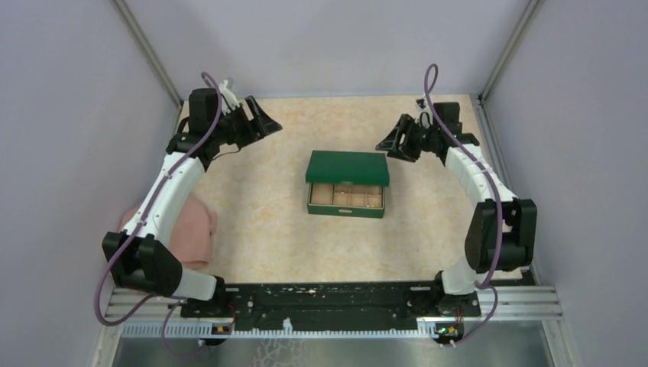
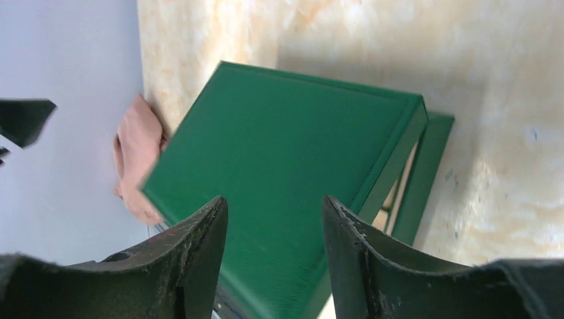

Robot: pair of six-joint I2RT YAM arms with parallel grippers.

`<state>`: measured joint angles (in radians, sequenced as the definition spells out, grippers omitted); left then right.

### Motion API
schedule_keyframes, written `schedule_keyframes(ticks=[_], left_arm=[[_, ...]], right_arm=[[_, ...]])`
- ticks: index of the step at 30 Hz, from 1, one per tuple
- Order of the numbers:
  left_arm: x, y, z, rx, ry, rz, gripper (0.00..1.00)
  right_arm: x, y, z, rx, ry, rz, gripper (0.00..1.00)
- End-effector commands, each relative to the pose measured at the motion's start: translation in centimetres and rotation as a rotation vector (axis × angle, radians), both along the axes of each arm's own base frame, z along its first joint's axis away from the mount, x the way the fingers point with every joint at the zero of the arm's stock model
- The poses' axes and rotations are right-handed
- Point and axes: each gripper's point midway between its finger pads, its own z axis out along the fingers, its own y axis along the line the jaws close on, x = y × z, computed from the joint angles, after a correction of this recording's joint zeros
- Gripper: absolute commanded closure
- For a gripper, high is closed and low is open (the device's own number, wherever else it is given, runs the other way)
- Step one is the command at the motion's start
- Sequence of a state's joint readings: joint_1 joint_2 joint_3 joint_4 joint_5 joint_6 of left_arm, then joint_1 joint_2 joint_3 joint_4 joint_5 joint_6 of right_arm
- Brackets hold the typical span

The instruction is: Organize the mixed jewelry

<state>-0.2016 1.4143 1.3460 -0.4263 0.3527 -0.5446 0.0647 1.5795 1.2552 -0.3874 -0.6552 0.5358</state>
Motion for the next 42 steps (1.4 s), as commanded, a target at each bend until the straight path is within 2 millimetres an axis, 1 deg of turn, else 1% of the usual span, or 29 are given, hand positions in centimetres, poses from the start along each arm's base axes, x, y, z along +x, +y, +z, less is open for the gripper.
schedule_keyframes(ticks=[1,4,7,9,11,13,16,18,20,22,24,27,29,30,34,36,42], left_arm=[[0.4,-0.9,1.2,-0.013,-0.036,-0.032,0.19],[0.5,-1.5,1.0,-0.018,-0.030,-0.044,0.19],[0.4,-2.4,0.7,-0.021,-0.021,-0.064,0.19],[0.0,-3.7,0.2,-0.011,-0.010,-0.089,0.19],[-0.8,-5.5,-0.7,0.022,0.010,-0.121,0.19],[-2.2,-7.5,-2.4,0.060,0.047,-0.170,0.19],[-4.6,-10.1,-5.5,0.110,0.116,-0.245,0.19],[-6.0,-11.1,-7.6,0.143,0.159,-0.278,0.19],[-7.0,-11.8,-9.3,0.169,0.190,-0.302,0.19],[-7.4,-12.1,-10.4,0.196,0.208,-0.315,0.19],[-7.5,-12.3,-11.0,0.221,0.219,-0.324,0.19],[-7.4,-12.7,-11.0,0.248,0.209,-0.335,0.20],[-7.2,-12.9,-11.0,0.266,0.198,-0.335,0.20],[-7.2,-12.9,-11.1,0.279,0.196,-0.334,0.20],[-7.5,-12.8,-12.4,0.335,0.213,-0.328,0.20],[-7.7,-12.7,-12.9,0.361,0.215,-0.328,0.20],[-7.9,-11.9,-13.0,0.502,0.162,-0.291,0.21]], right_arm=[[-3.1,-0.5,0.3,-0.061,-0.036,0.037,0.46],[-4.1,-1.0,-0.9,-0.096,-0.010,0.037,0.46],[-4.4,-1.3,-0.9,-0.115,-0.007,0.029,0.46],[-4.4,-1.4,-0.5,-0.141,-0.019,0.011,0.46],[-4.4,-1.2,-0.1,-0.194,-0.035,-0.007,0.46],[-4.8,-0.5,-0.2,-0.253,-0.040,-0.013,0.46],[-5.9,1.2,-0.9,-0.282,-0.035,0.003,0.47],[-6.7,2.5,-1.8,-0.276,-0.016,0.026,0.48],[-7.5,3.3,-2.7,-0.290,0.007,0.039,0.49],[-7.9,3.5,-3.0,-0.312,0.016,0.036,0.53],[-7.9,3.2,-2.8,-0.333,0.016,0.010,0.59],[-8.0,2.5,-1.8,-0.375,-0.001,-0.035,0.67],[-8.3,2.3,-1.5,-0.407,-0.014,-0.055,0.70],[-8.5,2.4,-1.6,-0.418,-0.011,-0.059,0.71],[-9.3,2.8,-3.8,-0.429,0.042,-0.049,0.74],[-9.6,3.0,-4.3,-0.451,0.046,-0.042,0.75],[-10.2,2.9,-5.3,-0.473,0.068,-0.041,0.76]])
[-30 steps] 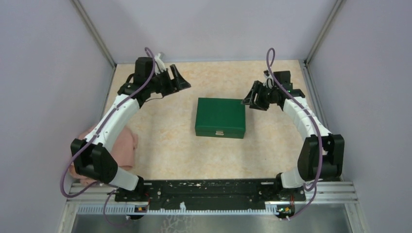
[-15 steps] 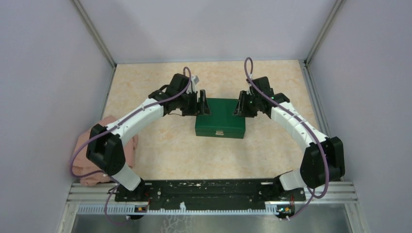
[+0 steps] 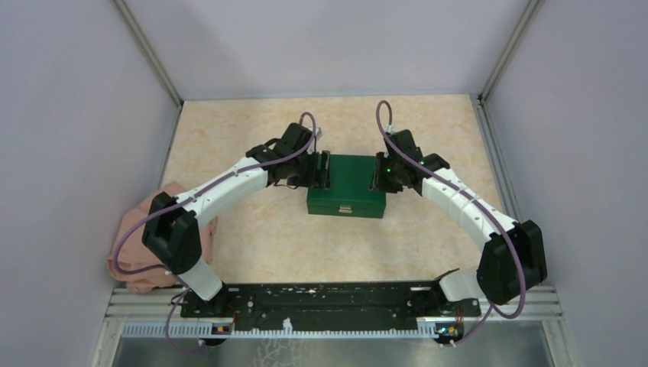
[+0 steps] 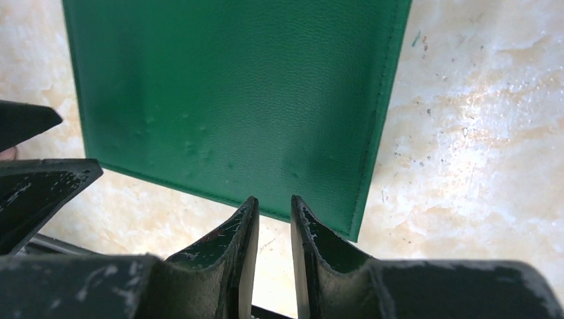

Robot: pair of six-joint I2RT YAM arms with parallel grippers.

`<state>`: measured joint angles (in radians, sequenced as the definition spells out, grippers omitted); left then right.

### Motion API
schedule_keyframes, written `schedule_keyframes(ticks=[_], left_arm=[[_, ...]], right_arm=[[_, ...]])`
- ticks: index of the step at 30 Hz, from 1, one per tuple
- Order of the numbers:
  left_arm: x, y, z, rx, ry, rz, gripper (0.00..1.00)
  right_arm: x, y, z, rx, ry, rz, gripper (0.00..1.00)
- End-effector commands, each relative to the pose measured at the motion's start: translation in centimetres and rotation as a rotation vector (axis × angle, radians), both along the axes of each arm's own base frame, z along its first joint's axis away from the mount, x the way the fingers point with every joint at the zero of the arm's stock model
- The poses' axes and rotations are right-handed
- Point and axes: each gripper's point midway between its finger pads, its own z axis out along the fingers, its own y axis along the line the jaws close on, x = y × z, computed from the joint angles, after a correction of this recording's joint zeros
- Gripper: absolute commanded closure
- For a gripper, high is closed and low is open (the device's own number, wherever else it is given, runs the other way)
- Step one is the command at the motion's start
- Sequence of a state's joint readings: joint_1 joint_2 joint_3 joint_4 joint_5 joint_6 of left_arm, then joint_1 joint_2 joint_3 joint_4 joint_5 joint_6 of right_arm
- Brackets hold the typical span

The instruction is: Organize the mixed jewelry

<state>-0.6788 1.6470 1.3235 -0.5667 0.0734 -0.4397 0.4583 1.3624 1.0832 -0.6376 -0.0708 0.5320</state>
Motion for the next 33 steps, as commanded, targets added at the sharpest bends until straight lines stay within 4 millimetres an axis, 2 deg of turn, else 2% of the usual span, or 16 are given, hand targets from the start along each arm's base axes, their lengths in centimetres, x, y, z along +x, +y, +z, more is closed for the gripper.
schedule_keyframes(ticks=[1,10,16,19,22,23,24,26,27,28,29,30,32,33], left_arm=[[0.4,0.4,0.8,0.105,-0.091,-0.001,0.21],[-0.6,-0.9,0.3,0.122,-0.119,-0.035,0.22],[-0.5,-2.2,1.8,0.093,-0.152,-0.043,0.22],[-0.5,-2.5,2.4,0.078,-0.160,-0.040,0.22],[-0.8,-2.7,1.8,0.066,-0.157,-0.055,0.21],[-1.1,-2.7,0.9,0.069,-0.141,-0.071,0.21],[-1.5,-2.8,-0.3,0.069,-0.121,-0.082,0.21],[-3.1,-2.0,-4.2,0.101,-0.041,-0.100,0.21],[-3.8,-1.8,-5.6,0.113,0.000,-0.107,0.22],[-4.3,-1.3,-6.9,0.137,0.035,-0.103,0.22],[-4.6,-1.1,-7.2,0.152,0.055,-0.101,0.22],[-4.6,-1.1,-6.7,0.153,0.056,-0.100,0.22],[-3.6,-1.5,-4.0,0.135,-0.003,-0.097,0.21],[-2.7,-1.9,-1.9,0.118,-0.056,-0.098,0.21]], right_arm=[[0.0,-0.2,0.1,-0.015,-0.018,-0.022,0.76],[0.3,-0.5,-0.2,-0.043,-0.017,-0.026,0.75],[0.4,-0.2,2.4,-0.017,-0.056,-0.034,0.75],[0.5,-0.4,2.7,-0.021,-0.075,-0.055,0.75],[-0.1,-0.3,0.5,-0.025,-0.043,-0.050,0.75],[-0.9,-0.5,-1.6,-0.042,-0.011,-0.047,0.75],[-1.4,-0.7,-3.6,-0.045,0.014,-0.052,0.75],[-2.7,-1.2,-7.1,-0.062,0.069,-0.060,0.76],[-3.6,-1.3,-8.2,-0.065,0.113,-0.056,0.76],[-4.0,-1.4,-8.3,-0.070,0.129,-0.055,0.76],[-4.1,-1.6,-7.8,-0.072,0.119,-0.059,0.76],[-3.6,-1.7,-6.6,-0.073,0.087,-0.062,0.76],[-2.1,-1.8,-3.2,-0.072,-0.006,-0.070,0.75],[-1.3,-1.8,-1.5,-0.077,-0.050,-0.068,0.74]])
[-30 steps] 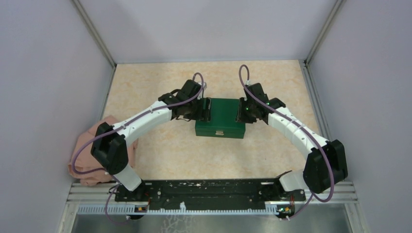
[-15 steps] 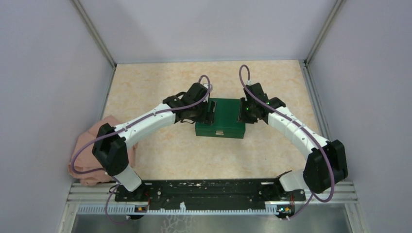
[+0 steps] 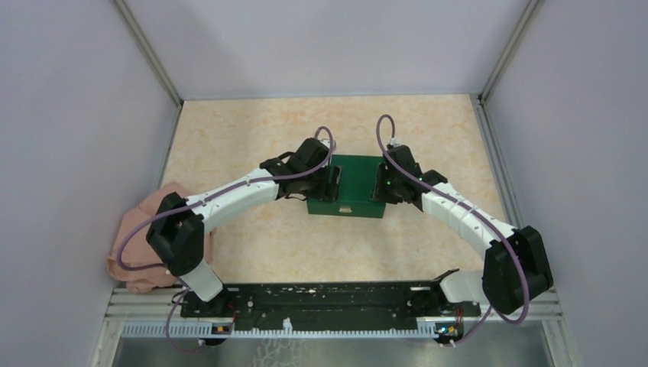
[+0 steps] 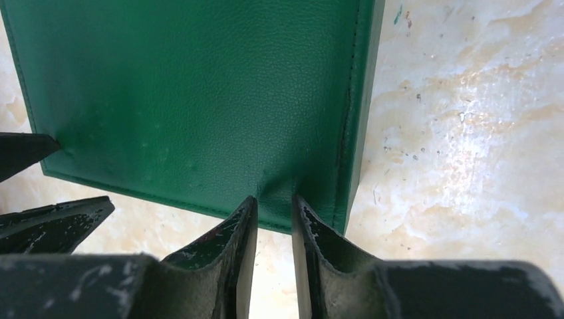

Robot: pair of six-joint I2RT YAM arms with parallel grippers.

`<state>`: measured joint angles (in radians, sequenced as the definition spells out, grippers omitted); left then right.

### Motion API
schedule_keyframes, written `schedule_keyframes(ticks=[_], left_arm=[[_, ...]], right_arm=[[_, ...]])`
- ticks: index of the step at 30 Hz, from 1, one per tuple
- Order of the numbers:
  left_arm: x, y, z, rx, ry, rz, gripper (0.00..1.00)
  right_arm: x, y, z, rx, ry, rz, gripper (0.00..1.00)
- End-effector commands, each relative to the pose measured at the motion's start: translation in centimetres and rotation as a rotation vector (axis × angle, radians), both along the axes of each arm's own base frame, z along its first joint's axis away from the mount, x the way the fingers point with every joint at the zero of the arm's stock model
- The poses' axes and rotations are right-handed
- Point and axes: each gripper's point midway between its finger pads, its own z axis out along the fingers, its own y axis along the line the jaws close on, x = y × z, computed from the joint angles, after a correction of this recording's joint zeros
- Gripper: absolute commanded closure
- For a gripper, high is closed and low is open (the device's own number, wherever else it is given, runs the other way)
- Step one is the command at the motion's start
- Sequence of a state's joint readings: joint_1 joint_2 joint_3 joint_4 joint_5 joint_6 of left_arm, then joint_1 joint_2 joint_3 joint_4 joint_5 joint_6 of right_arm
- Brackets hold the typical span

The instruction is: Organize the mixed jewelry

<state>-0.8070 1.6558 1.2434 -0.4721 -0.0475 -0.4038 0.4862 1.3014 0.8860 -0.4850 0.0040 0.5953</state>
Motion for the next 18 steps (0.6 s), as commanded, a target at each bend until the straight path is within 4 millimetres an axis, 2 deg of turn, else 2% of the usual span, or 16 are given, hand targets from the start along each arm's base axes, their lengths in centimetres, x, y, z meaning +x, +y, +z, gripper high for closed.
schedule_keyframes(ticks=[1,3,6,9,10,11,12,14,16,18], left_arm=[[0.4,-0.1,2.6,0.018,-0.025,-0.016,0.20],[2.0,-0.9,7.1,-0.021,-0.116,-0.016,0.19],[3.7,-1.8,13.5,-0.084,-0.238,-0.020,0.17],[5.0,-2.0,19.1,-0.161,-0.362,-0.004,0.12],[5.4,-1.8,20.7,-0.195,-0.390,0.008,0.09],[5.6,-1.6,22.2,-0.244,-0.400,0.027,0.02],[6.0,-1.2,23.4,-0.310,-0.392,0.042,0.01],[6.3,-0.7,25.7,-0.505,-0.321,-0.011,0.01],[7.5,1.1,27.5,-0.648,-0.280,0.009,0.01],[8.8,3.3,28.5,-0.683,-0.314,0.047,0.01]], right_arm=[[0.8,-0.8,4.1,-0.066,-0.071,0.003,0.73],[2.4,-0.6,7.7,-0.063,-0.148,0.002,0.70],[4.5,-0.7,13.5,-0.061,-0.295,-0.018,0.55],[6.2,-2.4,20.3,-0.090,-0.487,-0.088,0.41],[6.4,-3.2,22.8,-0.112,-0.557,-0.110,0.23],[6.7,-4.5,26.1,-0.128,-0.645,-0.167,0.11],[6.7,-5.6,28.4,-0.147,-0.707,-0.206,0.03],[6.4,-7.6,32.5,-0.186,-0.813,-0.277,0.01],[5.6,-9.8,35.6,-0.225,-0.896,-0.354,0.01],[4.4,-11.8,37.9,-0.257,-0.966,-0.423,0.01]])
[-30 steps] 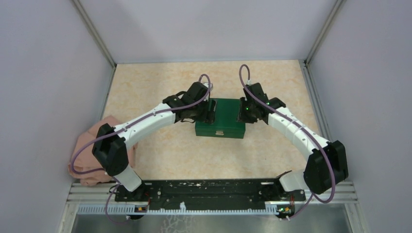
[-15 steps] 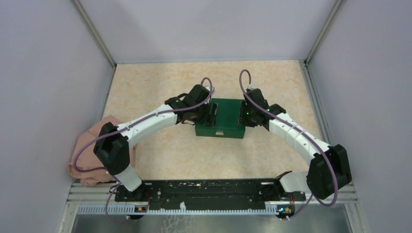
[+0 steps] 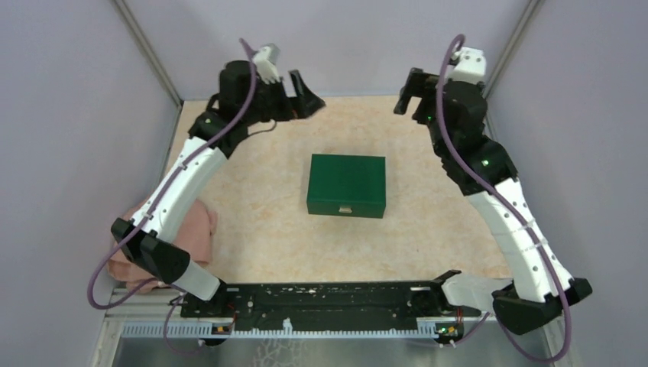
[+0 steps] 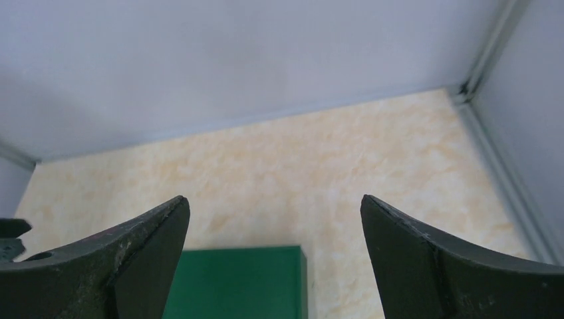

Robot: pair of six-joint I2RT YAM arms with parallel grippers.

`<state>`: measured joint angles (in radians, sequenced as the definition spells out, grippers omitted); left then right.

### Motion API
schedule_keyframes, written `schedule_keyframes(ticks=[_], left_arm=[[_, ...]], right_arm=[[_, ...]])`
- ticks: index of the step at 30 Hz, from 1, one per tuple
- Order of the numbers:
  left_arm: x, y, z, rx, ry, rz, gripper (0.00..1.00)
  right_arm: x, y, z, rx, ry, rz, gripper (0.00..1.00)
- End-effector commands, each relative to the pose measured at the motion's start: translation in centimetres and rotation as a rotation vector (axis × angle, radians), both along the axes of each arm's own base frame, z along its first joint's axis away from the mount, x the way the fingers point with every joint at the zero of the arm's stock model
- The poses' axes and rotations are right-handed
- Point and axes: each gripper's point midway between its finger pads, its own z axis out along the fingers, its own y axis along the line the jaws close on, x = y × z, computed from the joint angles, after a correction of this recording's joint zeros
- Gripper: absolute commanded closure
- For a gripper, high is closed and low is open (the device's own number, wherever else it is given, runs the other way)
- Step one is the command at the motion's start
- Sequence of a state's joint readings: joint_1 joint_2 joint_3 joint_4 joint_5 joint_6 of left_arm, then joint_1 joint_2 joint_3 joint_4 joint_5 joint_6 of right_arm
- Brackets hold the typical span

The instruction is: Organize the mixed jewelry

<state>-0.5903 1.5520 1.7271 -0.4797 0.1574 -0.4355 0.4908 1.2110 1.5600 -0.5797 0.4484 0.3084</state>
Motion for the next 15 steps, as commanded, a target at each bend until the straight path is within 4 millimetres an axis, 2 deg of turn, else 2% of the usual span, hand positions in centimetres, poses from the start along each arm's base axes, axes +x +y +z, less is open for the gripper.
schedule_keyframes(ticks=[1,3,5,8,11,13,15], left_arm=[[1.4,3.4,3.4,-0.183,-0.007,-0.013,0.01],[2.3,5.9,4.0,-0.130,-0.062,0.075,0.01],[2.6,8.2,4.7,-0.067,-0.124,0.164,0.01],[2.7,11.2,5.0,0.010,-0.196,0.284,0.01],[2.8,13.4,4.9,0.058,-0.207,0.376,0.01],[2.9,13.7,4.3,0.068,-0.180,0.382,0.01],[3.0,13.5,3.3,0.073,-0.126,0.374,0.01]], right_arm=[[-3.2,-6.7,8.6,-0.060,-0.255,-0.242,0.01],[-4.7,-8.4,9.4,-0.065,-0.298,-0.295,0.01],[-5.8,-9.6,9.2,-0.071,-0.314,-0.333,0.01],[-6.4,-10.1,7.4,-0.073,-0.294,-0.351,0.01],[-5.6,-9.3,4.9,-0.079,-0.209,-0.323,0.01],[-4.3,-8.4,3.0,-0.063,-0.131,-0.279,0.01],[-2.6,-8.7,0.9,0.006,-0.023,-0.238,0.01]])
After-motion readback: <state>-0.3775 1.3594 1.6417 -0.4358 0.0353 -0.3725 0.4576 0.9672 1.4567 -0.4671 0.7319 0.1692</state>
